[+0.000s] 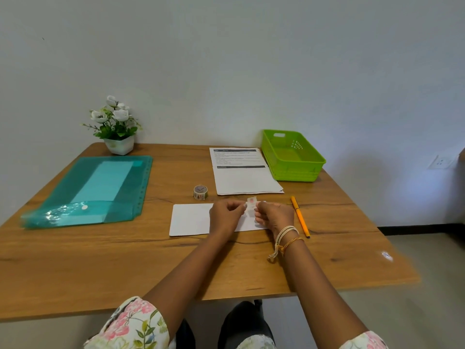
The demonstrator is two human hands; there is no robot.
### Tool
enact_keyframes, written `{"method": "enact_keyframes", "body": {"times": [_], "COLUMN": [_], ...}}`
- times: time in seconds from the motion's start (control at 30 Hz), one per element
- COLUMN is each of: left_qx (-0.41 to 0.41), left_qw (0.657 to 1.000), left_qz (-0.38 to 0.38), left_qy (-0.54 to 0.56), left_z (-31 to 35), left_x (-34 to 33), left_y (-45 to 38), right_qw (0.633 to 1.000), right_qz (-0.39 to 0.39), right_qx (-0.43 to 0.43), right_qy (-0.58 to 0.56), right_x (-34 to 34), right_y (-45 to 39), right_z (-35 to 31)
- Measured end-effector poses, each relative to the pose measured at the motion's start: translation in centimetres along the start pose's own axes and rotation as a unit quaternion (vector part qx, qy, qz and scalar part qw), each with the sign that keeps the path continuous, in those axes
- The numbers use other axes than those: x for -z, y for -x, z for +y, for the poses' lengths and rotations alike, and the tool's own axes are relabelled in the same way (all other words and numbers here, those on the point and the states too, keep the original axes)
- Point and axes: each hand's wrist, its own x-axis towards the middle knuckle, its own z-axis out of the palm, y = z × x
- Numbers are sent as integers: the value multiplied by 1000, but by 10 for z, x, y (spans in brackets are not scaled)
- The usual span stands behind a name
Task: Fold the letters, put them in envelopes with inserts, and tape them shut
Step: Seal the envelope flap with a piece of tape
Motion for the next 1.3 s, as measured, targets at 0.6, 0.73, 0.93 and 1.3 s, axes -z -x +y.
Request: {"method": "enact_keyframes", "body": {"times": [0.6,0.73,0.93,1.3], "left_qx": [-126,-143,-164,-172], "left_qw": [961,965,956,948], "left_qz": [-16,-14,-19,-24], "left_qy": [-246,-220,-244,-268], "left_z": [-6,-10,-11,-10], "left_x": [-22,-20,-20,-23], "left_y": [-4,-3,-2,-2], "right_qw": [993,989,956,824], "right_qz": [23,-12,-91,-191], "right_qx": [-52,-15,9,70], "right_qy": [101,145,280,529], "right_x": [18,18,26,11], "right_y": [-36,-37,-50,-59], "right_z": [-18,-23,-41,-77]}}
